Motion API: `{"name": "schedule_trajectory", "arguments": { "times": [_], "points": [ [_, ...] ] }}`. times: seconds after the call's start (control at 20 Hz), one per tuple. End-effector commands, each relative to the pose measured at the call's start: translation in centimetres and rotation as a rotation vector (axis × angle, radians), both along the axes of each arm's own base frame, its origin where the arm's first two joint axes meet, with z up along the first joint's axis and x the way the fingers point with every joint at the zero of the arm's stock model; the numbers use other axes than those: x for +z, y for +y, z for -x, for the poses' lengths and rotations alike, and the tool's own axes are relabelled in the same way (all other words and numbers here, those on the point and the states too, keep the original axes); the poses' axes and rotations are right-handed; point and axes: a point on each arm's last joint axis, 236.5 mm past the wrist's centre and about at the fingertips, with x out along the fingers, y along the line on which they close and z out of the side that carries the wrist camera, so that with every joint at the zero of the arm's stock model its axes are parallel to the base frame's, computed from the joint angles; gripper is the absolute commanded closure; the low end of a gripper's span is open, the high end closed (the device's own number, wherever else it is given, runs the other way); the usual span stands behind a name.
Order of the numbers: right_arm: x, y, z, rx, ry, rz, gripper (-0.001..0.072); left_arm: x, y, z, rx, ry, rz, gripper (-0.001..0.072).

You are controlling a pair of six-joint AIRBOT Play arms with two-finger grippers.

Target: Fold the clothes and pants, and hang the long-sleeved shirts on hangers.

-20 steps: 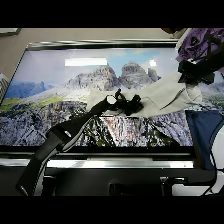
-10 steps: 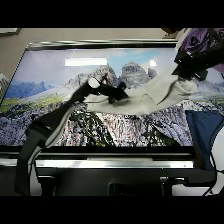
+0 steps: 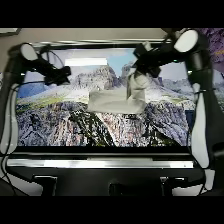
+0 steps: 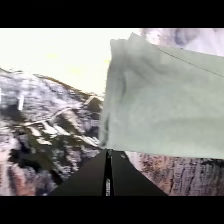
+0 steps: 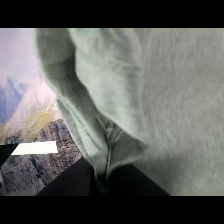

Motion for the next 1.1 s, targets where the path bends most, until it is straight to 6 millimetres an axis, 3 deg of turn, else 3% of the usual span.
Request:
{"name": "schedule_trajectory", "arguments": {
  "times": [0.0, 0.15, 0.3, 0.5, 0.75, 0.9, 0.95, 1.05],
  "points": [
    [-2.6, 7.5, -0.8, 0.024, 0.003, -0.078, 0.0682, 2.6, 7.3, 1.3, 0.084, -0.01, -0.079, 0.0691],
    [-6.6, 11.6, -0.9, 0.058, 0.054, -0.107, 0.0682, 3.1, 10.2, 1.3, 0.144, -0.017, -0.079, 0.0691],
    [-9.9, 13.8, -1.7, 0.052, 0.09, -0.139, 0.0682, 2.9, 11.9, 1.4, 0.179, -0.011, -0.079, 0.0691],
    [-12.7, 14.9, -2.5, 0.032, 0.121, -0.166, 0.0682, 2.9, 12.7, 1.4, 0.181, -0.011, -0.084, 0.069],
    [-16.1, 16.9, -1.3, 0.058, 0.19, -0.164, 0.0681, 2.8, 13.0, 1.3, 0.186, -0.014, -0.095, 0.069],
    [-17.0, 17.8, -0.8, 0.071, 0.208, -0.171, 0.0672, 2.8, 13.0, 1.3, 0.186, -0.013, -0.095, 0.069],
    [-16.9, 18.1, -0.6, 0.084, 0.204, -0.177, 0.0596, 2.8, 13.0, 1.3, 0.186, -0.013, -0.095, 0.069],
    [-15.6, 19.2, -0.2, 0.137, 0.179, -0.226, 0.0373, 2.8, 13.0, 1.3, 0.186, -0.013, -0.095, 0.069]
  ]
}}
